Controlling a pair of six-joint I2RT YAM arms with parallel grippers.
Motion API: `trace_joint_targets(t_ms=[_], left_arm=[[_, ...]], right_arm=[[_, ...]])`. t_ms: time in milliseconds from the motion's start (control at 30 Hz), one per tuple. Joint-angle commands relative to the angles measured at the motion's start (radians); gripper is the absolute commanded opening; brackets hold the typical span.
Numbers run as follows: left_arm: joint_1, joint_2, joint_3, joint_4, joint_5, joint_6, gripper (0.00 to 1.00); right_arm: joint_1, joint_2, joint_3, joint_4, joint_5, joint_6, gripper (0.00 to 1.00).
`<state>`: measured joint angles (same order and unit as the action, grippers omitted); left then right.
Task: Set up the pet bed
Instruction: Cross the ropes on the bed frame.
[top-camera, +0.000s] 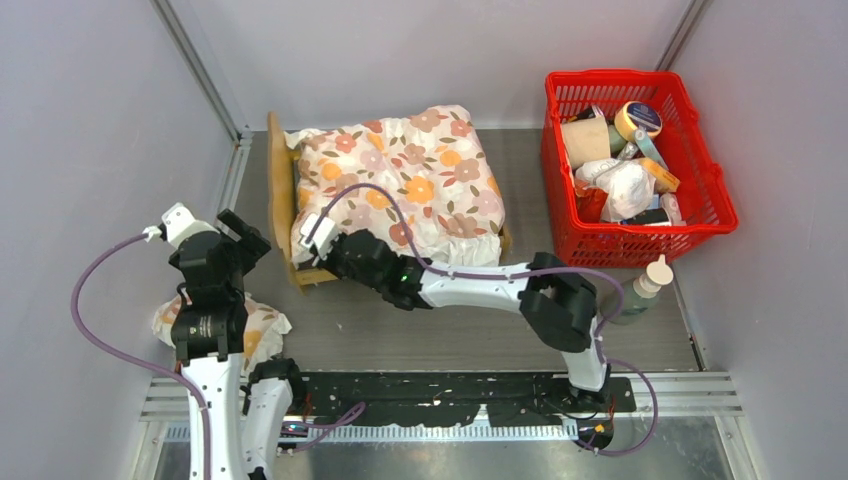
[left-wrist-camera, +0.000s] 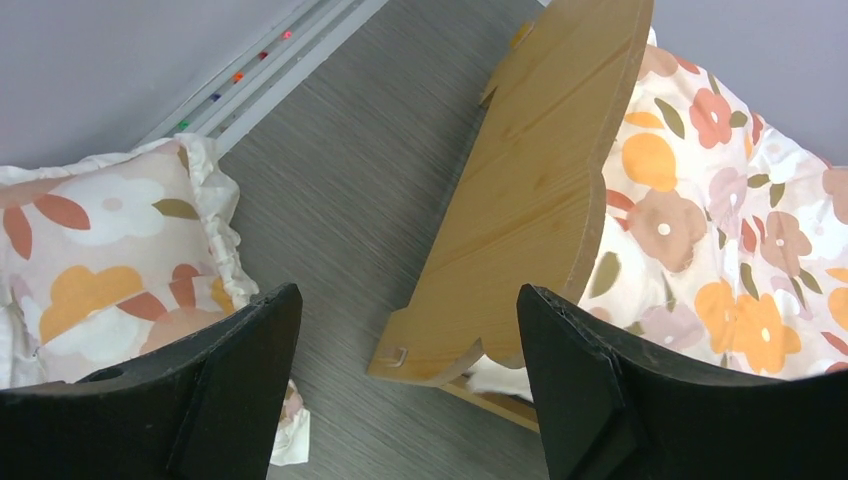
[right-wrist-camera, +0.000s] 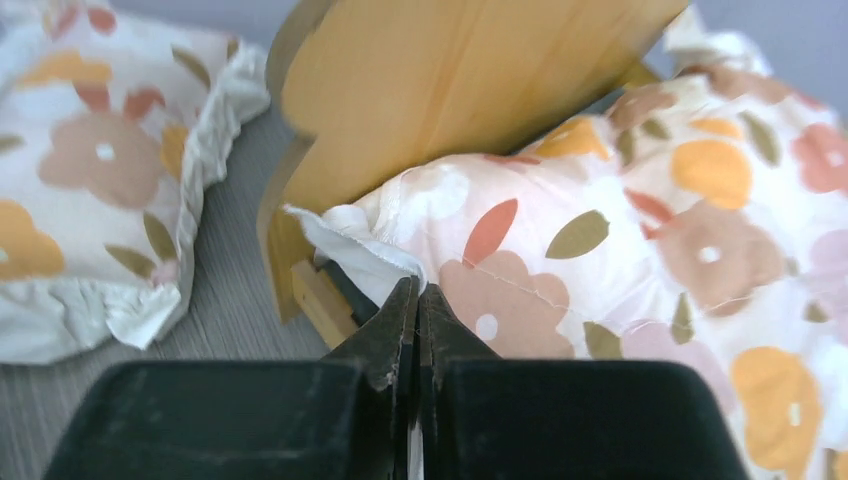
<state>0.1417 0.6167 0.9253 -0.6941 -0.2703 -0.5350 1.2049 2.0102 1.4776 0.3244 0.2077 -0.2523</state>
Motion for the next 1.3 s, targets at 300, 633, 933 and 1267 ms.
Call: trace_joint_targets(t_ms=[300,633,933,1267], left_arm=[[0.007,-0.076,-0.129,0.12,0.256,0.077,0.75],[0.007,-0.07,-0.103,0.122,0.293,0.196,0.73],[0.006,0.034,-0.025,0.121,0.488,0.187,0.68],[0.006,0.115,-0.003,0.109,0.646,0.311,0.66]], right_arm=[[-0.081,-0.187,-0.092,0.207,-0.01,0.355,0.05],[-0.112,-0.138,-0.108,0.195,-0.011,0.422,0.05],[-0.189,-0.137,-0.155,0.183,0.003,0.562,0.05],[-0.213,-0.142,-0.202,0.248,-0.072,0.583,0.05]])
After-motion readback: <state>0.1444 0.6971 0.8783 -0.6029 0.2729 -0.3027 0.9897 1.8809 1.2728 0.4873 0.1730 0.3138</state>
